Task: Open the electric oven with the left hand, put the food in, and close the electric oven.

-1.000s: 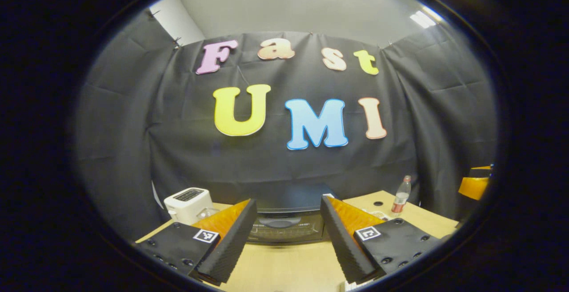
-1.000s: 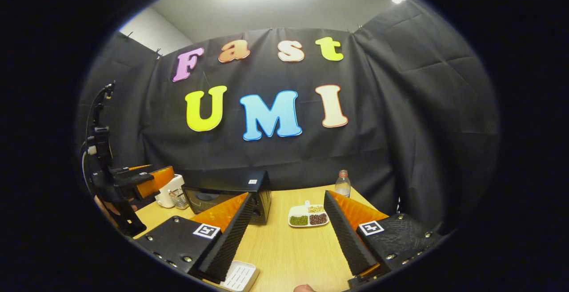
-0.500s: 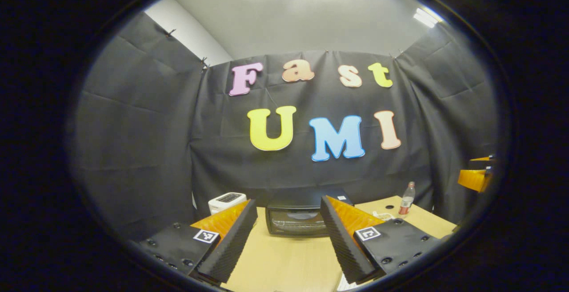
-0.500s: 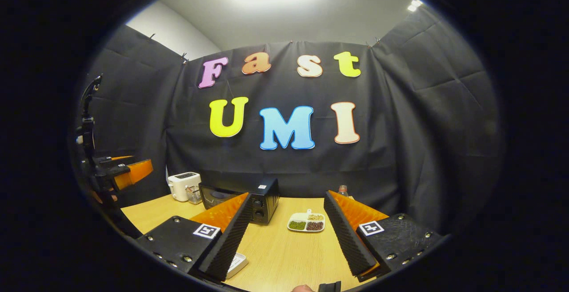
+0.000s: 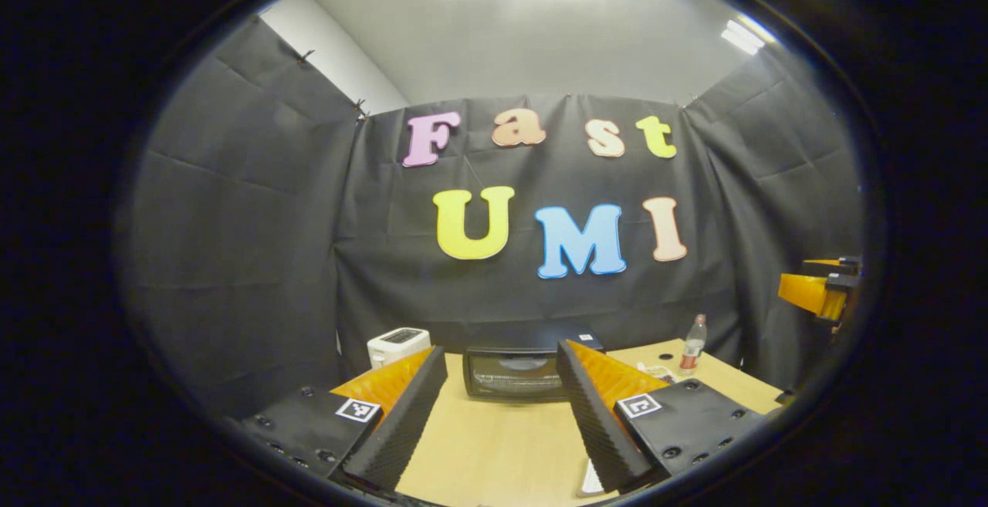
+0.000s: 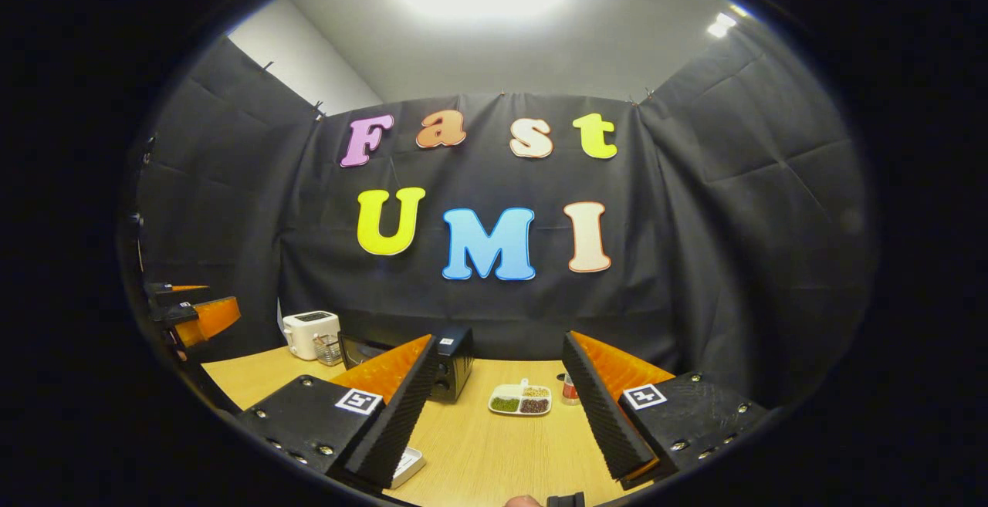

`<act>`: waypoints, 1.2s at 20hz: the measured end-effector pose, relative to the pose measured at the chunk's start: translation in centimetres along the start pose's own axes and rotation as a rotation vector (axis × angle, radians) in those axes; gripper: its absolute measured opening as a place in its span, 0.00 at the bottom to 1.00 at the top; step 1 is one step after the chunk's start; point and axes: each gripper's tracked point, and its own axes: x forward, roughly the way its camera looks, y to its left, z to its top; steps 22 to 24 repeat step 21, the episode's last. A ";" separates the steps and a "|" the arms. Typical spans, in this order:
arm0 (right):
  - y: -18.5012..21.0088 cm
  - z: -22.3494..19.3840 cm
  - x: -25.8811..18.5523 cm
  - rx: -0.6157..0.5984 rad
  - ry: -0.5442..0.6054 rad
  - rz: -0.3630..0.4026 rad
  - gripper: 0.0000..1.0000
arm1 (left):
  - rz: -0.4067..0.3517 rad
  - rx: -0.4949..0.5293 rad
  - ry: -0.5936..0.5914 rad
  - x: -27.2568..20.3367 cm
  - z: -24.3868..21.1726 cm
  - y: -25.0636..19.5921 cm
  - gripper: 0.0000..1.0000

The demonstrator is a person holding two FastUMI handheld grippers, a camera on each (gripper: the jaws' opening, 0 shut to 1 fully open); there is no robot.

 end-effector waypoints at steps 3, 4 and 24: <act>0.9 0.4 -0.2 0.011 -0.017 -0.006 0.98 | 0.015 -0.022 0.011 -0.3 -0.3 1.4 0.99; 1.3 0.5 -0.2 0.016 -0.016 -0.002 0.98 | 0.030 -0.014 0.007 -0.4 -0.1 2.1 0.96; 5.4 2.6 0.7 0.024 -0.084 0.023 0.98 | 0.086 -0.007 -0.038 -1.2 2.1 6.3 0.92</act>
